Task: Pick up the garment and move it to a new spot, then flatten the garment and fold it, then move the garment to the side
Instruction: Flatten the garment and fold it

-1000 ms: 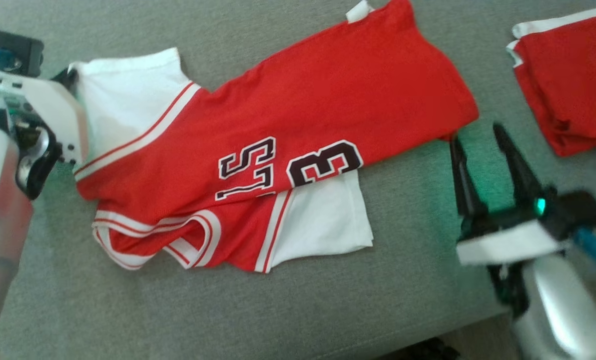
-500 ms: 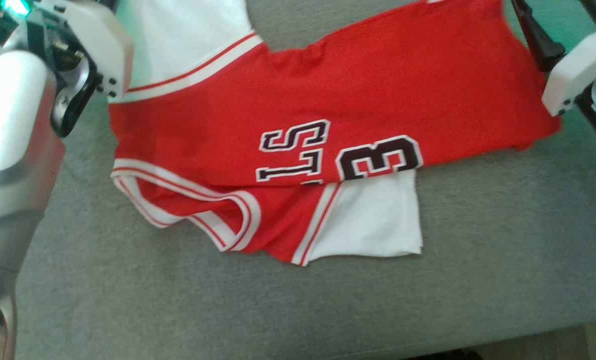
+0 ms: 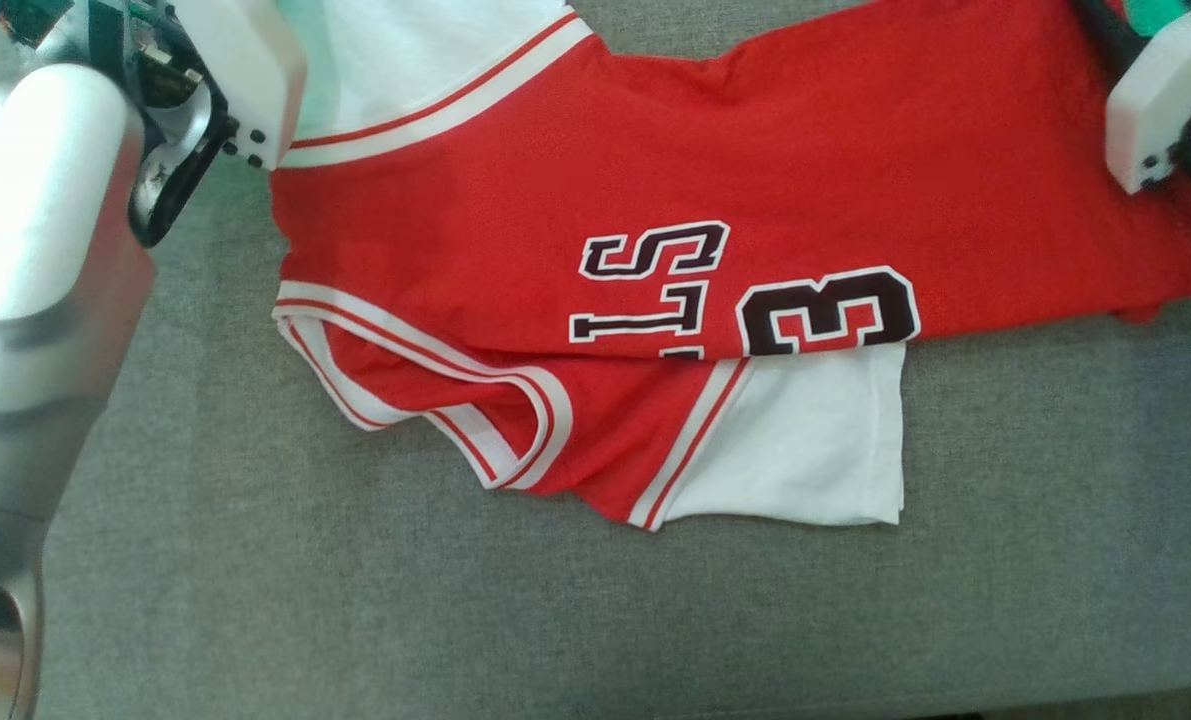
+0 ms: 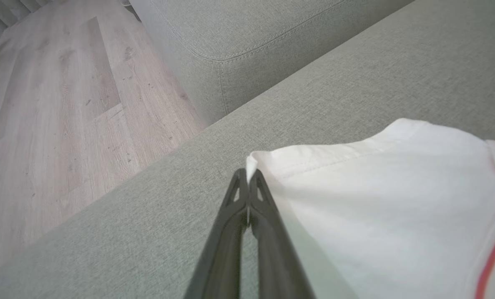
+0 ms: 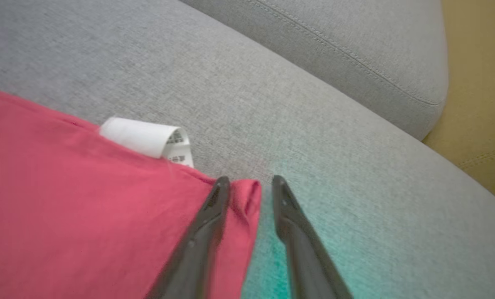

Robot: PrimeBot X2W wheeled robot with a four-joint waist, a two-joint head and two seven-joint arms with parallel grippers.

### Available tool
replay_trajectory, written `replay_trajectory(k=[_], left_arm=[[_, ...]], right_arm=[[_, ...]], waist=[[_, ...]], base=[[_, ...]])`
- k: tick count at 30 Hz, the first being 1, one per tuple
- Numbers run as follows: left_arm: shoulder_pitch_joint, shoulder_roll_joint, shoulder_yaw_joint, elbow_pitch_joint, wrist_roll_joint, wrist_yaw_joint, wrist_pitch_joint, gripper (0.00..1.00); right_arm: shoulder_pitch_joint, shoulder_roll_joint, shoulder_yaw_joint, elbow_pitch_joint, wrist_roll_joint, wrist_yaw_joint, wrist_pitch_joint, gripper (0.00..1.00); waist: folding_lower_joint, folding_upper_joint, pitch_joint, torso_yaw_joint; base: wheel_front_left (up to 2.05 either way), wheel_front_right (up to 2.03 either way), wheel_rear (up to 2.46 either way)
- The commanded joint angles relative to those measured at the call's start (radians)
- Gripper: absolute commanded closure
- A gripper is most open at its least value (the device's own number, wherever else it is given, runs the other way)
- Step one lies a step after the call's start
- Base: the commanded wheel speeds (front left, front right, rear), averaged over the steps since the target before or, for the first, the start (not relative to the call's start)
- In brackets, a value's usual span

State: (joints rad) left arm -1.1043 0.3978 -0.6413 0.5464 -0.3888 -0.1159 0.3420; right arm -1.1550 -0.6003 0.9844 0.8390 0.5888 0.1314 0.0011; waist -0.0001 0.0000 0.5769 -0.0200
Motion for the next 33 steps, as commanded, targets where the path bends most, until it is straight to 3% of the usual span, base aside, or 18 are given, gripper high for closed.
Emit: replay_trajectory(k=[1, 2, 5, 8, 15, 21, 33], left_arm=[[-0.044, 0.045, 0.033, -0.023, -0.002, -0.002, -0.002, 1.0], [-0.043, 0.046, 0.033, -0.021, -0.005, -0.002, -0.003, 1.0], [-0.036, 0.049, 0.034, -0.016, -0.012, -0.002, -0.011, 1.0], [-0.031, 0.057, 0.035, -0.015, -0.007, 0.002, -0.049, 1.0], [-0.039, 0.075, 0.048, -0.014, 0.028, 0.028, -0.221, 1.0], [-0.055, 0.1, 0.046, -0.016, 0.057, 0.029, -0.325, 1.0], [-0.048, 0.157, 0.056, -0.11, 0.054, 0.025, -0.421, 1.0]], right_arm=[[0.046, -0.024, 0.049, 0.01, 0.035, -0.001, 0.021, 0.84], [0.043, -0.027, 0.071, 0.009, 0.056, -0.001, 0.027, 1.0], [0.028, -0.039, 0.122, 0.003, 0.117, -0.001, 0.023, 1.0], [-0.006, -0.052, 0.149, 0.015, 0.133, -0.001, -0.048, 1.0], [-0.066, -0.035, 0.112, 0.078, 0.17, -0.001, -0.235, 1.0], [-0.113, -0.05, 0.045, 0.06, 0.147, -0.001, -0.261, 1.0], [-0.016, -0.133, -0.23, -0.172, -0.061, -0.001, -0.263, 1.0]], waist=[[0.0001, 0.0, -0.004, 0.0], [0.0001, 0.0, -0.006, 0.0], [0.0001, 0.0, -0.015, -0.002], [0.0001, 0.0, -0.03, -0.005], [0.0001, 0.0, -0.117, -0.022], [0.0001, 0.0, -0.208, -0.035], [0.0001, 0.0, -0.427, -0.041]], base=[[0.0, 0.0, 0.0], [0.0, 0.0, 0.0], [0.0, 0.0, 0.0], [0.0, 0.0, 0.0], [0.0, 0.0, 0.0], [0.0, 0.0, 0.0], [0.0, 0.0, 0.0]])
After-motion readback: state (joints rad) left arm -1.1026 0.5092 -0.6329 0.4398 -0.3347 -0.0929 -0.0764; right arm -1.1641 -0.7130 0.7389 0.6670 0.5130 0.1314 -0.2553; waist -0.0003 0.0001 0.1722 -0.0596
